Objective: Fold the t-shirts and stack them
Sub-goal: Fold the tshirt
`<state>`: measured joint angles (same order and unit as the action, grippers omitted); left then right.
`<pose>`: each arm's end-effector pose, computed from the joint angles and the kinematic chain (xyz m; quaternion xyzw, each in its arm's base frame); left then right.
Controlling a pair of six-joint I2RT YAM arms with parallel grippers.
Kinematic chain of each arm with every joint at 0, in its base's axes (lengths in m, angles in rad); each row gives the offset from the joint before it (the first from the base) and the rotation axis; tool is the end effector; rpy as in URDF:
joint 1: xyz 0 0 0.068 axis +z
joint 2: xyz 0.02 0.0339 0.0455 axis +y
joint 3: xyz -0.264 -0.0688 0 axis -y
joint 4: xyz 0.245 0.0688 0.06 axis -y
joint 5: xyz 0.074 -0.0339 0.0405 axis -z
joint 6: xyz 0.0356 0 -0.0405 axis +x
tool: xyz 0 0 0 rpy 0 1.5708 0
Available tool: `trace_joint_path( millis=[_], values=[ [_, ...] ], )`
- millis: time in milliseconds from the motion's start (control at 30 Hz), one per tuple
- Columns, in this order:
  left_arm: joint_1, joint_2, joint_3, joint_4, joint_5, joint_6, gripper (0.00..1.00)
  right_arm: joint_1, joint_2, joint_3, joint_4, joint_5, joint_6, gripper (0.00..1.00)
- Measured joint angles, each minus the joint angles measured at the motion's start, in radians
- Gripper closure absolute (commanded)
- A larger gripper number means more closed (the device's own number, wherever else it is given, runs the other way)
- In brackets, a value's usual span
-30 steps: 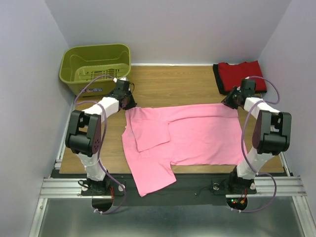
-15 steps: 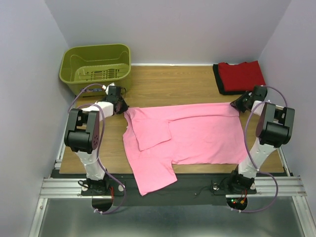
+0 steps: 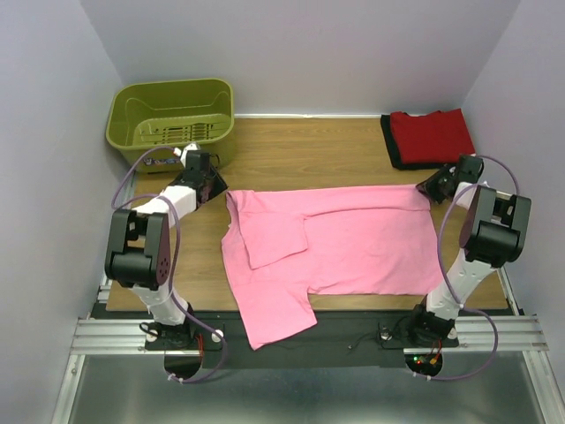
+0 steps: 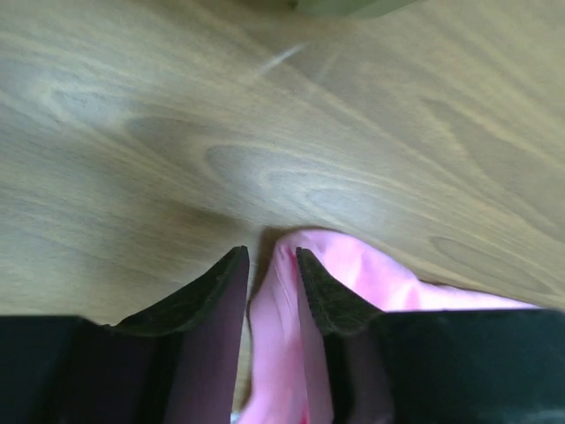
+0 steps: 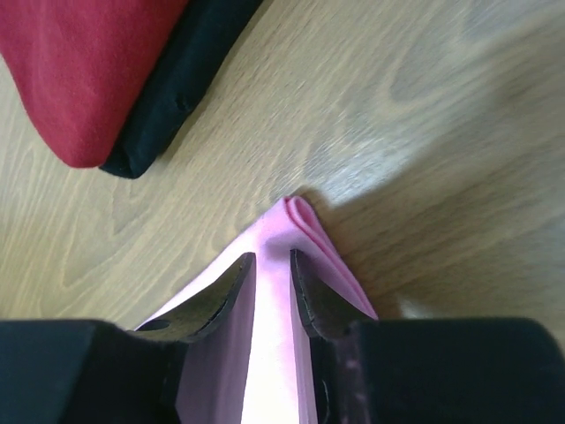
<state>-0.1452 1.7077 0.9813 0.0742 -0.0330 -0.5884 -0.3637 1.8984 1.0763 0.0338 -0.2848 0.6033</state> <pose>0.3624 -0.0518 0.1907 -0.2041 0.8727 -0.1452 0.4191 0.3699 -0.1301 0.1481 0.3775 0.8353 0.1754 0.3591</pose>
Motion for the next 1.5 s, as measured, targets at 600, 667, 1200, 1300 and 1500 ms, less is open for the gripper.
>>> trace_joint_path(
  millis=[600,667,1200,1300,1500],
  values=[
    [-0.126,-0.056,0.0,-0.055,-0.032,-0.082,0.51,0.012,-0.075,0.0,-0.027,-0.09,-0.029,0.71],
    [-0.126,-0.028,0.0,-0.071,-0.043,-0.082,0.51,0.012,-0.075,0.0,-0.027,-0.094,-0.031,0.71],
    [-0.128,0.028,0.021,-0.11,-0.111,-0.05,0.92,0.012,-0.032,-0.018,-0.031,-0.07,-0.038,0.71],
    [-0.123,0.028,0.021,-0.113,-0.117,-0.041,0.93,0.008,-0.026,-0.032,-0.029,-0.051,-0.03,0.71],
    [-0.059,0.026,-0.004,-0.104,-0.09,-0.039,0.93,-0.01,-0.022,-0.034,-0.027,-0.035,-0.015,0.71]
  ],
)
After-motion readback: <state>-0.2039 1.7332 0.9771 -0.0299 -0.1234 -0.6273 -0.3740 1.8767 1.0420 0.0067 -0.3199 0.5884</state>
